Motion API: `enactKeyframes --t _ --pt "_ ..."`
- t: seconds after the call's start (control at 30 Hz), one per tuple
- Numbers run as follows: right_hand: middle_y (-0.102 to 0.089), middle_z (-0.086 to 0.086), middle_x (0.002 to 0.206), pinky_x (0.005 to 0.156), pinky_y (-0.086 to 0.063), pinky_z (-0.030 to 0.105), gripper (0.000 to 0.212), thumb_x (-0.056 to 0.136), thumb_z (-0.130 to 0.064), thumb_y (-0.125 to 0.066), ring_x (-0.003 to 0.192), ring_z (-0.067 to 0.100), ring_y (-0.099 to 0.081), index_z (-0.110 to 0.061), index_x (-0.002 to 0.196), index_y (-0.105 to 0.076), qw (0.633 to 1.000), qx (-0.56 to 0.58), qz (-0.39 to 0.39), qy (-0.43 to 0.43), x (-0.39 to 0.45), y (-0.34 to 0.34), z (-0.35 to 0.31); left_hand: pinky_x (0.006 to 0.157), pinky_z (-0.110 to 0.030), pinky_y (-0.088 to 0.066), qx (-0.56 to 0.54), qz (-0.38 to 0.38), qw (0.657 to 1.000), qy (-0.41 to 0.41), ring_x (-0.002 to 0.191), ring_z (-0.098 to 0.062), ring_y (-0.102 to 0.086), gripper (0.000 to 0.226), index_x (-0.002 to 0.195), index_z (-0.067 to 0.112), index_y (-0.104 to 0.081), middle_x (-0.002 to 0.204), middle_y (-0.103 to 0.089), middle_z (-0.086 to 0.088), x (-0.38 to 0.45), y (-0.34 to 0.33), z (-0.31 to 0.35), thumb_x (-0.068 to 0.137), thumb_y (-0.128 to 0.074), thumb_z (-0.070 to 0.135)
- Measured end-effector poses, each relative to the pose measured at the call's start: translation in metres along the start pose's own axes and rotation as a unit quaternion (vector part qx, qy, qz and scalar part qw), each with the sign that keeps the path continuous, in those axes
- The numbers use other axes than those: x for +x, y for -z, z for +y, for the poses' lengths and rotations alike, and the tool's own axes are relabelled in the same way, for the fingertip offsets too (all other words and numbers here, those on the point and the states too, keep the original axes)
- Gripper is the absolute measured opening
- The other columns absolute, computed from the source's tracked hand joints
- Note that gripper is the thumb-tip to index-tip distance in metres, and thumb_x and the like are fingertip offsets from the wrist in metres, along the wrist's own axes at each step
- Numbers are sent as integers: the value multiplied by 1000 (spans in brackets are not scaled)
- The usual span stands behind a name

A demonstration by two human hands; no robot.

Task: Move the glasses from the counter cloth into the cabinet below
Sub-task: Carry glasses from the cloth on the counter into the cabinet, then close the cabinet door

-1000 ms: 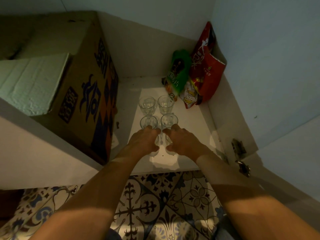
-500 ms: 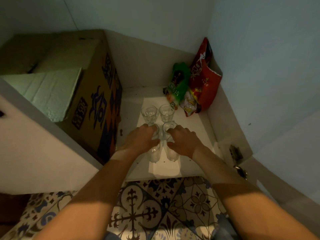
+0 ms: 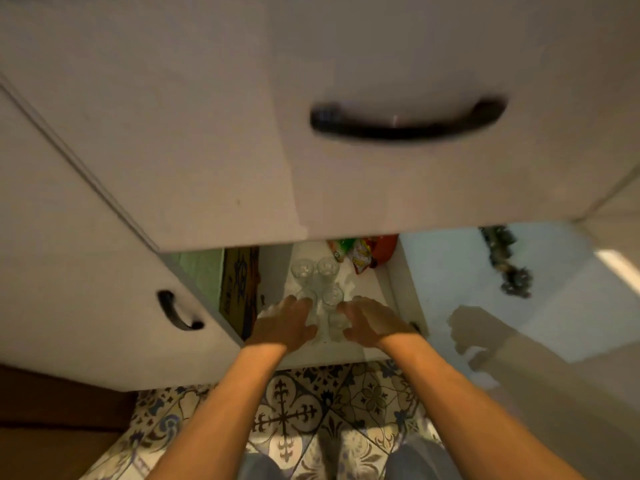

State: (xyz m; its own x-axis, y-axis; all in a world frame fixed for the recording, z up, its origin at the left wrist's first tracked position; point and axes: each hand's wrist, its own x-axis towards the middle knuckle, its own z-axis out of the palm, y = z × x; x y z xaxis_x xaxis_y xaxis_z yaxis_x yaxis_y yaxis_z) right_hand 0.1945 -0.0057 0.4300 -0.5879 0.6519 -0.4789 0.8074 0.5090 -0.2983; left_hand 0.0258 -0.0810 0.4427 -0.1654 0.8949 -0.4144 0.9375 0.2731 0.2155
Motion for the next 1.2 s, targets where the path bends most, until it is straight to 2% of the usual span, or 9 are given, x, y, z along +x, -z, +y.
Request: enactKeyframes --t 0.17,0.3,0.4,0.53,0.63,0.77,0.87,1.07,1.2 --pt "-52 11 137 92 -50 40 53 92 -23 -58 117 32 -55 -23 143 -43 998 2 -62 -22 -85 89 -53 93 -41 -51 -11 -110 993 50 115 -29 -59 56 136 26 -50 134 -57 -7 -74 84 36 89 -50 55" --pt "-55 16 130 87 -49 41 39 94 -18 -55 113 35 -56 -15 133 -52 997 -4 -74 -13 -155 160 -85 90 -43 -53 2 -59 998 20 110 -30 -61 43 126 22 -57 125 -63 -8 -137 160 65 91 -57 47" --pt "-59 16 121 79 -50 39 32 94 -15 -56 104 34 -60 -10 126 -56 996 -2 -92 -8 -204 215 -107 91 -46 -51 17 -70 997 8 116 -30 -56 51 135 22 -49 132 -56 -8 -177 212 81 90 -55 47" --pt "-63 12 119 80 -55 39 35 93 -16 -61 95 27 -64 -13 128 -57 993 -13 -115 -9 -251 286 -129 87 -43 -53 5 -82 997 -15 108 -27 -60 44 133 26 -51 127 -59 -5 -213 278 100 92 -55 42" --pt "-61 10 123 72 -48 33 46 91 -23 -66 90 22 -61 -17 134 -54 993 -36 -110 9 -274 338 -136 90 -41 -52 4 -52 998 -41 108 -24 -61 44 134 25 -52 127 -58 -5 -228 329 114 93 -59 38" --pt "-55 6 138 92 -43 34 54 89 -31 -67 121 26 -54 -19 139 -51 996 -67 -51 25 -284 400 -141 96 -44 -51 -40 32 994 -93 114 -23 -60 47 133 26 -54 131 -61 -4 -236 390 127 90 -62 42" --pt "-57 4 136 95 -45 37 49 91 -31 -65 116 24 -56 -20 137 -53 998 -45 20 28 -288 442 -148 98 -41 -50 -63 80 990 -102 115 -21 -59 46 134 25 -54 130 -61 -3 -235 432 140 92 -62 41" --pt "-53 5 138 95 -50 36 55 91 -29 -68 115 24 -58 -23 141 -47 979 -48 193 42 -280 491 -161 93 -40 -53 25 247 963 -105 118 -24 -56 55 139 29 -47 136 -55 -3 -225 489 145 91 -61 49" --pt "-50 6 140 94 -52 40 59 90 -34 -69 117 28 -56 -28 142 -43 968 -82 234 37 -272 509 -169 91 -37 -51 31 291 950 -111 122 -23 -53 63 144 29 -40 141 -51 -4 -220 514 141 90 -61 53"
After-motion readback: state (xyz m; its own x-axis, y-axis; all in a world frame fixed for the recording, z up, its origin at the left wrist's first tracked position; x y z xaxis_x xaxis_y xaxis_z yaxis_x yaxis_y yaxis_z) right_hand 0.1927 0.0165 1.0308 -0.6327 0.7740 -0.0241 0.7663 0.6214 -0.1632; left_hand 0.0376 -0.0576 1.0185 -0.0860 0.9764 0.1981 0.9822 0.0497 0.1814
